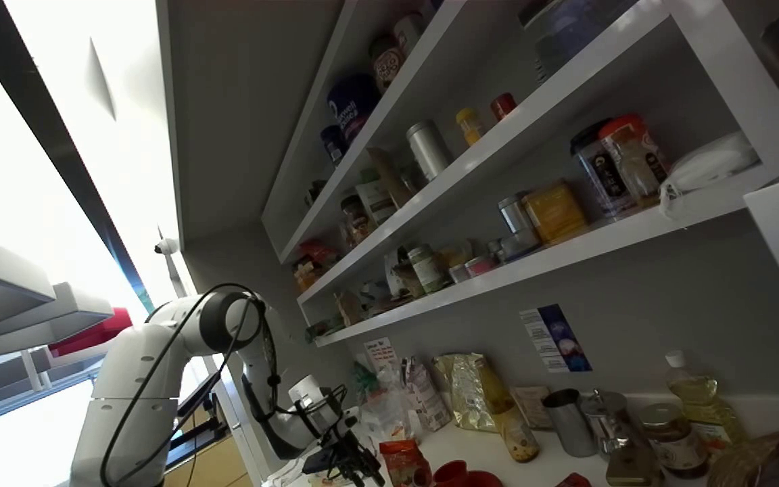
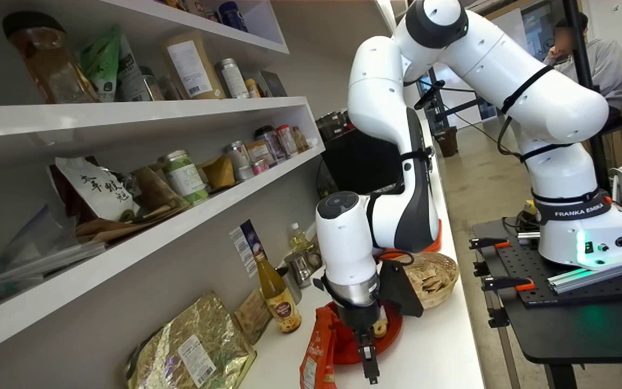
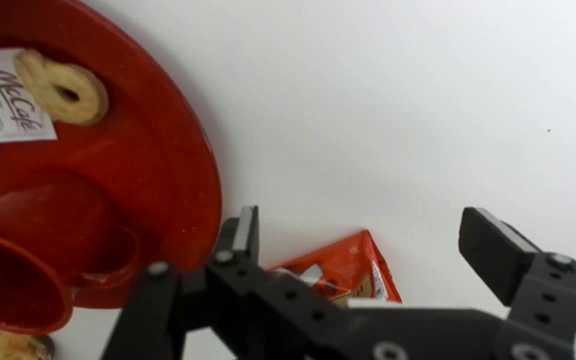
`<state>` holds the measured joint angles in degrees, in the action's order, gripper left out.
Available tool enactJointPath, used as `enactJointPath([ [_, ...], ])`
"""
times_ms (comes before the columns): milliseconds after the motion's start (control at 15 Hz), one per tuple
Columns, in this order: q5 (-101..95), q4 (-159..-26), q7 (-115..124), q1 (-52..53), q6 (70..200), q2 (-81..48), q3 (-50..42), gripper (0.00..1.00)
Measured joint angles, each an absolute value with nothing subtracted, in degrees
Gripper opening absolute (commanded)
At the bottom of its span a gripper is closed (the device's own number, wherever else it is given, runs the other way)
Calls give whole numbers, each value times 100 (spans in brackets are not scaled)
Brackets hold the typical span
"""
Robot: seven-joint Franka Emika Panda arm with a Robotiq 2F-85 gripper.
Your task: Remove the tim hortons from the shelf and put it on the countertop
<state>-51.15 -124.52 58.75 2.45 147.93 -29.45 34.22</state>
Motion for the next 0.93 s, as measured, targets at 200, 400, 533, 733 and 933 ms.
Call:
enactJointPath([
  [200,-3809,-12625,5160,402,14799,-2499,3236,100],
  [400,-3032,-12780,4941,1047,14800,-1812,2673,100],
  [533,-3002,-12919,5128,1546,14789,-1291,2215,100],
  [733,-3577,-13146,5805,1976,14720,-575,1725,100],
  [933,-4186,-13337,6363,1942,14563,-79,1575,100],
])
